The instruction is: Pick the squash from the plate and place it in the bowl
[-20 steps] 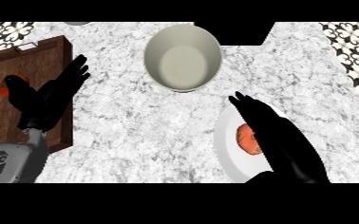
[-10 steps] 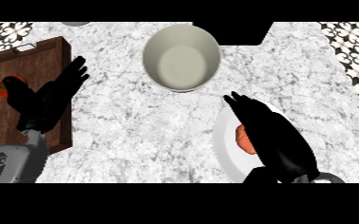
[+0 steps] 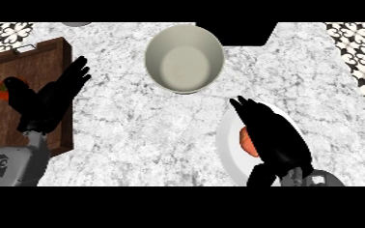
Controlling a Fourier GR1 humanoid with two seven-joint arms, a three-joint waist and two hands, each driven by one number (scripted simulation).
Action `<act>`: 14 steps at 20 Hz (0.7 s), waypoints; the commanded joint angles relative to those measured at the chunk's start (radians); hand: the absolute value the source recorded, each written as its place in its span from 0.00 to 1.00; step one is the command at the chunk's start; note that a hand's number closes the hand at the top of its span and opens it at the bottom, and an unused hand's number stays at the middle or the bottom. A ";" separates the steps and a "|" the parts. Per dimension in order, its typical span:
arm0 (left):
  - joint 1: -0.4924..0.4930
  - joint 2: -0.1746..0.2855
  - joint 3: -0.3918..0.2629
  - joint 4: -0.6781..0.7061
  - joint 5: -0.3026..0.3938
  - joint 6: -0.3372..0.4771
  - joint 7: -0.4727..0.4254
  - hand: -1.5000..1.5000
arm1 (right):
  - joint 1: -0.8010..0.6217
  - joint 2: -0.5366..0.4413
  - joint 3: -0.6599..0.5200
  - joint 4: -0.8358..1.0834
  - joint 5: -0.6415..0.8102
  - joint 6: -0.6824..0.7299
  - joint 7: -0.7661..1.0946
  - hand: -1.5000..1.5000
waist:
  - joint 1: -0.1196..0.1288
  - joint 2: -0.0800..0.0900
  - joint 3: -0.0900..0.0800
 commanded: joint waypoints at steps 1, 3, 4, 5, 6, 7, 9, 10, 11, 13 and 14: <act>-0.008 0.035 0.065 -0.007 0.037 -0.049 0.026 0.50 | -0.009 0.057 0.015 0.051 0.054 0.031 0.057 0.00 | 0.001 0.000 0.000; 0.049 -0.026 0.034 -0.014 -0.011 -0.022 -0.033 0.50 | 0.072 0.024 0.014 0.043 0.100 -0.011 -0.026 0.00 | -0.001 0.000 0.000; -0.009 -0.035 0.023 0.030 -0.038 -0.018 -0.017 0.50 | 0.062 0.035 -0.012 -0.015 0.073 0.063 0.030 0.00 | -0.004 0.000 0.000; 0.010 -0.007 0.041 -0.033 0.003 -0.045 0.048 0.50 | 0.054 0.049 0.003 0.108 0.126 -0.021 -0.061 0.00 | 0.001 0.000 0.000; -0.001 -0.014 0.067 0.011 -0.025 -0.044 -0.004 0.50 | 0.036 0.075 -0.024 0.059 0.112 0.042 -0.025 0.00 | -0.001 0.000 0.000; 0.022 -0.016 0.058 0.033 -0.023 -0.071 -0.030 0.50 | -0.010 0.111 -0.019 0.134 0.130 0.023 -0.030 0.00 | 0.001 0.001 0.000; -0.015 -0.050 0.042 0.000 -0.056 -0.023 0.013 0.50 | 0.051 0.097 -0.018 0.106 0.164 0.011 -0.050 0.00 | -0.001 0.000 0.000; -0.025 -0.053 0.054 0.060 -0.039 -0.052 -0.026 0.50 | -0.032 0.100 -0.075 0.193 0.133 0.046 -0.079 0.00 | 0.000 0.001 0.000; -0.022 -0.051 0.061 0.046 -0.060 -0.051 -0.027 0.50 | 0.023 0.119 -0.047 0.135 0.162 0.051 -0.049 0.00 | -0.002 0.000 0.000; 0.004 -0.052 0.074 0.038 -0.061 -0.060 -0.038 0.50 | 0.017 0.128 -0.069 0.198 0.183 0.019 -0.095 0.00 | 0.000 0.001 0.000; -0.005 -0.076 0.049 0.000 -0.081 -0.030 0.009 0.50 | 0.066 0.078 -0.096 0.126 0.153 0.067 -0.126 0.00 | -0.002 0.000 0.000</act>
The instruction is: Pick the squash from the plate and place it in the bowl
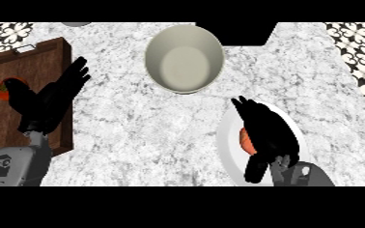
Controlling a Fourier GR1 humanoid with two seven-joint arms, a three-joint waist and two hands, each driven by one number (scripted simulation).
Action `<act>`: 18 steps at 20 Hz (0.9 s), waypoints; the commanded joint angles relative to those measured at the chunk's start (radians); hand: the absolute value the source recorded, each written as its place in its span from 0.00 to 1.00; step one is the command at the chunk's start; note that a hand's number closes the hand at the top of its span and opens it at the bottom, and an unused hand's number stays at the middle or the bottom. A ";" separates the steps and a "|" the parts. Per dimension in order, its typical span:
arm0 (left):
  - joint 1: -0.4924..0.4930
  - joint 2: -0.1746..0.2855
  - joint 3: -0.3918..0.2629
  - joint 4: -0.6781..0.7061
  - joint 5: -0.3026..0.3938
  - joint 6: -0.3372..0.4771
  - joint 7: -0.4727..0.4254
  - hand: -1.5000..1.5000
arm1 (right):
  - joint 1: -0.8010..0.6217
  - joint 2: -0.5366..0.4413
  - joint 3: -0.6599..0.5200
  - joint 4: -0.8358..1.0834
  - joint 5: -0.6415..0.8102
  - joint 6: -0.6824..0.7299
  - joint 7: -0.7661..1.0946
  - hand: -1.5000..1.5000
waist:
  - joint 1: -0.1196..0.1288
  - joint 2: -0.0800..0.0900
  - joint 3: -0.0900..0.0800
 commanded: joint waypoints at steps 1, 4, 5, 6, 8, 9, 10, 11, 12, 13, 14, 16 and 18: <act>0.062 -0.043 -0.017 -0.056 -0.029 0.003 -0.010 0.50 | -0.015 0.048 -0.024 0.056 0.028 0.020 -0.004 0.00 | 0.002 0.000 0.000; 0.000 -0.067 -0.025 -0.045 -0.055 0.033 0.039 0.50 | -0.033 0.040 -0.059 0.120 0.046 0.015 -0.053 0.00 | 0.000 0.000 0.000; -0.011 -0.024 0.024 -0.047 -0.022 -0.003 0.072 0.50 | 0.003 0.018 -0.082 0.056 0.032 0.045 -0.060 0.00 | -0.001 -0.001 0.000; -0.011 0.003 0.049 0.008 0.003 -0.061 0.020 0.50 | 0.001 0.026 -0.084 0.136 0.046 -0.012 -0.105 0.00 | 0.000 0.000 0.000; 0.049 -0.003 0.056 -0.012 -0.004 -0.072 -0.026 0.50 | 0.051 0.041 -0.024 0.135 0.101 -0.042 -0.098 0.00 | 0.001 0.000 0.000; 0.022 -0.030 0.045 0.007 -0.013 -0.054 -0.009 0.50 | -0.046 0.067 -0.074 0.210 0.093 -0.006 -0.092 0.00 | 0.002 0.000 0.000; -0.014 -0.022 0.035 -0.039 -0.035 -0.031 0.054 0.50 | -0.016 0.066 -0.058 0.232 0.110 -0.047 -0.138 0.00 | 0.001 0.000 0.000; 0.032 -0.041 0.033 0.013 -0.068 -0.038 -0.065 0.50 | -0.009 0.050 -0.076 0.195 0.094 0.006 -0.123 0.00 | 0.000 0.000 0.000; 0.002 -0.009 0.065 -0.019 -0.016 -0.071 0.017 0.50 | 0.003 0.020 -0.110 0.204 0.093 -0.003 -0.164 0.00 | 0.000 0.000 0.000; -0.015 -0.019 0.067 0.038 -0.041 -0.062 -0.012 0.50 | -0.013 0.088 -0.063 0.241 0.137 -0.026 -0.117 0.00 | 0.000 0.000 0.000; -0.020 -0.038 0.047 -0.004 -0.044 -0.046 0.015 0.50 | -0.019 0.113 -0.036 0.275 0.171 -0.063 -0.112 0.00 | 0.001 0.000 0.000; 0.001 -0.040 0.059 -0.030 -0.036 -0.051 0.046 0.50 | -0.057 0.094 -0.110 0.289 0.143 -0.002 -0.135 0.00 | 0.001 0.000 0.000; 0.008 -0.050 0.043 -0.060 -0.045 -0.055 0.059 0.50 | -0.028 0.069 -0.112 0.352 0.175 -0.094 -0.228 0.00 | 0.002 0.000 0.000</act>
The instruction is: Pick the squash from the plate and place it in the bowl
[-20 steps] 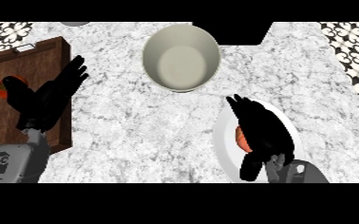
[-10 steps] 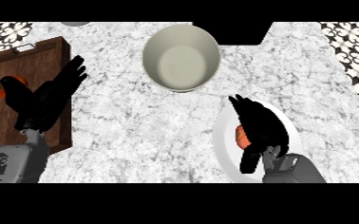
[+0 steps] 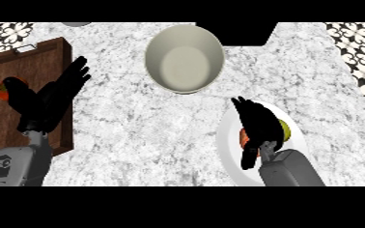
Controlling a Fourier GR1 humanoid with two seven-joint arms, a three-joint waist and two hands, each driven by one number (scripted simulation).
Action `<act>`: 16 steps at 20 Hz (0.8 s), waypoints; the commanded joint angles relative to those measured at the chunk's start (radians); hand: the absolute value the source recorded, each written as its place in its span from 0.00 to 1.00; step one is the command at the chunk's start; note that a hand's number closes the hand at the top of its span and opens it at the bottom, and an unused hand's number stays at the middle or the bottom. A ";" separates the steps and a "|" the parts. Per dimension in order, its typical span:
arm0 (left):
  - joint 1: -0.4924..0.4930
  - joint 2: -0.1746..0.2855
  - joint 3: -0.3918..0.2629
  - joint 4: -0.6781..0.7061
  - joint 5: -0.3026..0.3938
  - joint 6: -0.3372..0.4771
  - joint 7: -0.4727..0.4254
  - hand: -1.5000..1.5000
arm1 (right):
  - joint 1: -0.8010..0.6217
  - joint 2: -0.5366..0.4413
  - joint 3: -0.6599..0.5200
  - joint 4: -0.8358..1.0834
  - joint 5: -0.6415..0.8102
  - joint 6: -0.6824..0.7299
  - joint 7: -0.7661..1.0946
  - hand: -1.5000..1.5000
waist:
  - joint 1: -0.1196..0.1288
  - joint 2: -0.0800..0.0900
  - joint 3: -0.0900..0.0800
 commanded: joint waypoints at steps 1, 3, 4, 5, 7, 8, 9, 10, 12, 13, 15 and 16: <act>0.069 -0.013 0.005 -0.004 -0.024 -0.013 -0.061 0.50 | 0.013 -0.043 -0.052 0.076 0.015 -0.053 -0.106 0.00 | 0.001 0.000 0.000; 0.039 -0.039 -0.005 0.035 -0.051 0.007 -0.068 0.50 | 0.035 -0.001 -0.018 0.104 0.065 -0.102 -0.100 0.00 | -0.001 0.000 0.000; 0.029 -0.021 0.010 -0.045 -0.011 -0.005 0.039 0.50 | 0.002 -0.014 -0.064 0.108 0.041 -0.035 -0.100 0.00 | 0.000 0.000 0.000; 0.011 -0.057 -0.023 -0.008 -0.058 0.024 -0.022 0.50 | -0.043 0.020 -0.061 0.194 0.054 -0.070 -0.115 0.00 | 0.001 0.001 0.000; 0.063 -0.015 0.021 -0.064 -0.003 -0.028 0.003 0.50 | -0.037 0.048 -0.048 0.291 0.093 -0.164 -0.139 0.00 | 0.005 0.001 0.000; -0.011 0.004 0.051 0.043 -0.014 -0.038 -0.014 0.50 | -0.022 0.005 -0.081 0.201 0.074 -0.097 -0.156 0.00 | -0.001 0.000 0.000; 0.005 -0.012 0.034 -0.022 -0.014 -0.033 0.010 0.50 | -0.024 0.016 -0.093 0.132 0.055 -0.021 -0.109 0.00 | -0.001 0.000 0.000; -0.040 0.022 0.076 0.017 0.027 -0.051 0.055 0.50 | 0.021 0.041 -0.053 0.114 0.076 -0.056 -0.089 0.00 | -0.003 0.000 0.000; 0.044 -0.050 -0.006 -0.045 -0.049 -0.011 -0.008 0.50 | -0.025 -0.032 -0.123 0.272 0.070 -0.133 -0.243 0.00 | 0.002 0.000 0.000; -0.013 0.012 0.065 0.019 -0.002 -0.065 -0.004 0.50 | -0.009 0.029 -0.076 0.251 0.101 -0.111 -0.179 0.00 | 0.000 0.000 0.000; -0.021 -0.038 0.024 -0.004 -0.031 -0.013 0.035 0.50 | -0.027 0.031 -0.064 0.275 0.119 -0.144 -0.228 1.00 | 0.000 0.000 0.000; 0.039 -0.023 0.033 -0.017 -0.032 -0.047 -0.028 0.50 | 0.001 0.004 -0.075 0.254 0.123 -0.190 -0.268 1.00 | 0.001 0.000 0.000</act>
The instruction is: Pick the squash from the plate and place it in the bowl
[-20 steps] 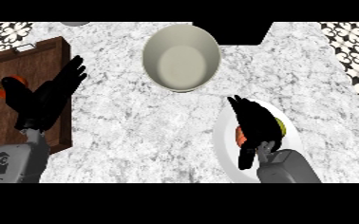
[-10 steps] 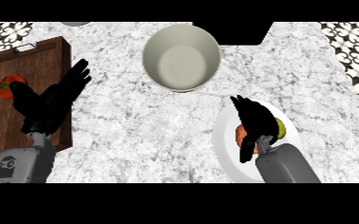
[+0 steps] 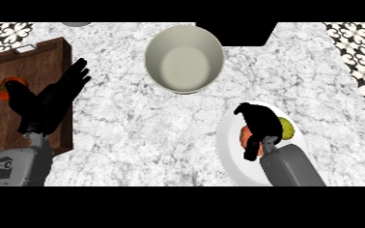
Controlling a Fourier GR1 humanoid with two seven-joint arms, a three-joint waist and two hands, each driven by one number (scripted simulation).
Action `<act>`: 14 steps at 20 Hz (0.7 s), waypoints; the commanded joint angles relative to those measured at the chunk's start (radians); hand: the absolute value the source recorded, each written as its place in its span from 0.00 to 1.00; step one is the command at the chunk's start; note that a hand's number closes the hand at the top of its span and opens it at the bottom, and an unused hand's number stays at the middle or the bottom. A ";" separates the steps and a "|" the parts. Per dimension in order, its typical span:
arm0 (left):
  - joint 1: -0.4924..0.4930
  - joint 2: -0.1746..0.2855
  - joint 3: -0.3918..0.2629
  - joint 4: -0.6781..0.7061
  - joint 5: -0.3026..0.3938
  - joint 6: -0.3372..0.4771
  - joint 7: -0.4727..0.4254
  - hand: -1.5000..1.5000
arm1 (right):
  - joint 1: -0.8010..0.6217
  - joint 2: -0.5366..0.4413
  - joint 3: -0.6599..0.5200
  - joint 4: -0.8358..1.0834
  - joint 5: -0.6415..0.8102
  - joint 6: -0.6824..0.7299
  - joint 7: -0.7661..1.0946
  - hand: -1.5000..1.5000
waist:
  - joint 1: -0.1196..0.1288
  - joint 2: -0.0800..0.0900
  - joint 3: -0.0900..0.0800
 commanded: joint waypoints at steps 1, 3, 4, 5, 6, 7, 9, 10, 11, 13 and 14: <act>-0.012 -0.002 0.012 -0.036 0.004 0.013 0.045 0.50 | 0.009 -0.003 0.009 0.054 0.042 -0.097 -0.093 1.00 | 0.001 0.002 0.002; -0.022 0.002 0.010 -0.002 -0.005 -0.005 0.028 0.50 | 0.032 -0.030 -0.012 -0.007 0.038 -0.087 -0.111 1.00 | -0.002 0.002 0.002; 0.040 -0.020 0.002 -0.017 -0.009 -0.005 -0.008 0.50 | 0.059 0.020 0.027 0.058 0.073 -0.153 -0.103 1.00 | 0.001 0.002 0.002; 0.052 -0.014 -0.002 -0.010 -0.024 -0.015 -0.054 0.50 | -0.050 0.015 -0.026 0.192 0.062 -0.200 -0.168 1.00 | 0.006 0.004 0.002; 0.009 -0.029 -0.009 -0.010 -0.025 0.002 -0.011 0.50 | 0.051 -0.032 -0.005 -0.007 0.058 -0.093 -0.136 1.00 | -0.002 0.002 0.002; -0.033 -0.003 0.014 -0.034 -0.004 0.003 0.056 0.50 | -0.007 -0.010 -0.028 0.074 0.063 -0.145 -0.156 1.00 | 0.000 0.002 0.002; 0.012 -0.010 0.013 -0.099 0.013 0.000 0.091 0.50 | 0.062 -0.014 0.013 0.004 0.088 -0.148 -0.163 1.00 | 0.000 0.001 0.002; 0.001 0.004 0.035 0.008 0.017 -0.039 -0.001 0.50 | -0.040 0.032 -0.014 0.040 0.078 -0.092 -0.110 1.00 | 0.001 0.003 0.002; -0.026 0.002 0.029 -0.033 0.013 -0.021 0.054 0.50 | 0.009 0.010 -0.015 0.053 0.086 -0.137 -0.168 1.00 | 0.000 0.002 0.002; -0.073 -0.010 0.028 0.093 -0.019 -0.012 -0.017 0.50 | 0.033 0.010 -0.004 -0.037 0.082 -0.085 -0.146 1.00 | -0.004 0.003 0.002; -0.035 -0.004 0.032 0.005 0.010 -0.023 0.046 0.50 | 0.000 -0.019 -0.047 -0.009 0.070 -0.083 -0.189 1.00 | -0.001 0.002 0.002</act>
